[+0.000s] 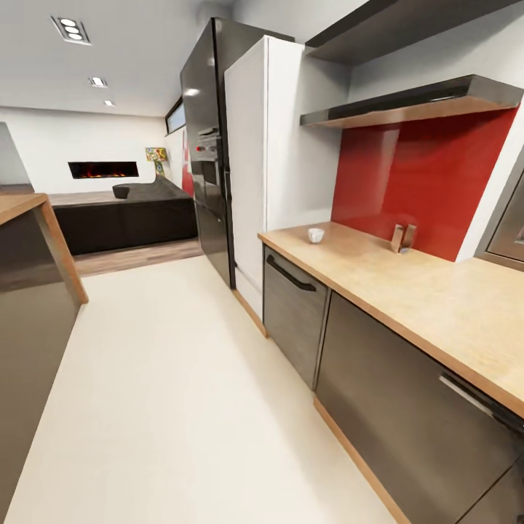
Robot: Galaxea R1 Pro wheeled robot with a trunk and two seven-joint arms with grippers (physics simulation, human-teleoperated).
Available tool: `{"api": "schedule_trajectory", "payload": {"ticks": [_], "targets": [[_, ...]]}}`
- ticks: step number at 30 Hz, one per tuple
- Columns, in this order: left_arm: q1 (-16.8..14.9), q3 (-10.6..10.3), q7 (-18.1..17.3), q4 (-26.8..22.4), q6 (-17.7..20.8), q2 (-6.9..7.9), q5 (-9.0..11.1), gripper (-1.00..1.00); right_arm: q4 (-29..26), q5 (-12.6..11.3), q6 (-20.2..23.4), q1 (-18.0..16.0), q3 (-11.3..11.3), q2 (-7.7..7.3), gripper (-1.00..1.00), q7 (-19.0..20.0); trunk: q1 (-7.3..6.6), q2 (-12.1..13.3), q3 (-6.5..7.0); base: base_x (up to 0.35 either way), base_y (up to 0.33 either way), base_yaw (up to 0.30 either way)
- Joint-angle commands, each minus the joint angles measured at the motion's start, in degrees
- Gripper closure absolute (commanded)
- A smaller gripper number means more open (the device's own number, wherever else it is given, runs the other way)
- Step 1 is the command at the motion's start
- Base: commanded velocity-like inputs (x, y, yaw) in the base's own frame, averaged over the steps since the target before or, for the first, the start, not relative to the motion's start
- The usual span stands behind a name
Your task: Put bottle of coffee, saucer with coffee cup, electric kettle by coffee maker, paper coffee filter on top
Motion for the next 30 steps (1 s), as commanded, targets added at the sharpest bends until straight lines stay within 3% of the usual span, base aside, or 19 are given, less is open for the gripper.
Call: {"api": "schedule_trajectory", "payload": {"ticks": [1, 8, 25, 30], "targets": [[0.0, 0.3, -0.2, 0.1, -0.2, 0.00, -0.3, -1.00, 0.0, 0.5, -0.3, -0.1, -0.5, 0.02, -1.00, 0.2, 0.03, 0.0, -0.06, 0.327, 0.007, 0.000], [-0.1, 0.3, -0.2, 0.1, -0.2, 0.00, -0.3, -1.00, 0.0, 0.5, -0.3, -0.1, -0.5, 0.08, -1.00, 0.2, 0.03, 0.0, -0.06, 0.328, 0.054, 0.023], [0.0, 0.2, -0.2, 0.1, -0.2, 0.00, -0.3, -1.00, -0.1, 0.5, -0.4, 0.0, -0.7, 0.10, -1.00, 0.2, 0.03, 0.0, -0.06, 0.297, 0.211, 0.253], [0.0, 0.2, -0.2, 0.1, -0.2, 0.00, -0.3, -1.00, -0.1, 0.5, -0.4, -0.1, -0.6, 0.07, -1.00, 0.2, 0.03, 0.0, -0.06, 0.290, 0.229, 0.067]]}}
